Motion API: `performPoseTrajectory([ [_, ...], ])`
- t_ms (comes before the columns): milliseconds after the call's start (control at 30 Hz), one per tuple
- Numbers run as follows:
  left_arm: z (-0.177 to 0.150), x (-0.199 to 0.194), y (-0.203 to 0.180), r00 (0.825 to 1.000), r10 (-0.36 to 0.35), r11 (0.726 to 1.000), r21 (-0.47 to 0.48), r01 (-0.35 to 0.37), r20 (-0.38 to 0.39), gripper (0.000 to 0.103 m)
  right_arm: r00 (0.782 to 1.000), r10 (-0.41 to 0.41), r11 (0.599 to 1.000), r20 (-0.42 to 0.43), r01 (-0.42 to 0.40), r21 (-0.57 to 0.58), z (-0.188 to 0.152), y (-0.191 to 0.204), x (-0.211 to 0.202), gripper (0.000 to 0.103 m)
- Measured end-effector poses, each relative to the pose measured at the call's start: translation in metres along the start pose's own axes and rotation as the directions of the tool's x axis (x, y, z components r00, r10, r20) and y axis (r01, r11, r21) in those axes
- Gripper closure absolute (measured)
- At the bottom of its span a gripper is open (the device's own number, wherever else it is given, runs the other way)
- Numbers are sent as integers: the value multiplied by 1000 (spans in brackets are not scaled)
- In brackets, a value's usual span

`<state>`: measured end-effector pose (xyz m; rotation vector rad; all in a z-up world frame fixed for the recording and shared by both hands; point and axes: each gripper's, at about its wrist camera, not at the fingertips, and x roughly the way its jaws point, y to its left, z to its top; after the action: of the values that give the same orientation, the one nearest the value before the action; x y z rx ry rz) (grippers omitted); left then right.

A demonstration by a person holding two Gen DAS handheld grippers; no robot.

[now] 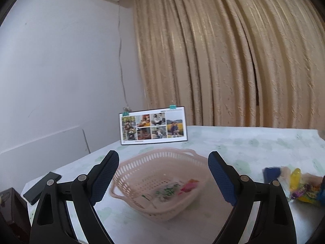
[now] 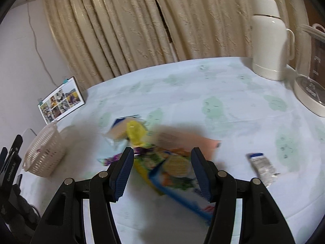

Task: Organize snacks
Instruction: 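Move the left gripper back to the snack pile while the right gripper grasps the blue cracker pack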

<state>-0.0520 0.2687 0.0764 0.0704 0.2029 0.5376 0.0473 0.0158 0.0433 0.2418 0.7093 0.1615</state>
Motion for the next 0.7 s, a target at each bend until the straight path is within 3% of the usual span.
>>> performPoseTrajectory([
  [267,-3,-2,-19,994,-90,996,22,91,-60,13,998,-9,1000,-54,9,0,-5,-21,5,47],
  [467,-6,-11,-46,978,-192,975,96,199,-82,13,994,32,999,-103,-35,-31,-15,-23,3,46],
  [700,-10,-16,-68,963,-243,952,164,259,-114,13,987,59,994,-146,-72,-84,-29,-18,-8,46],
])
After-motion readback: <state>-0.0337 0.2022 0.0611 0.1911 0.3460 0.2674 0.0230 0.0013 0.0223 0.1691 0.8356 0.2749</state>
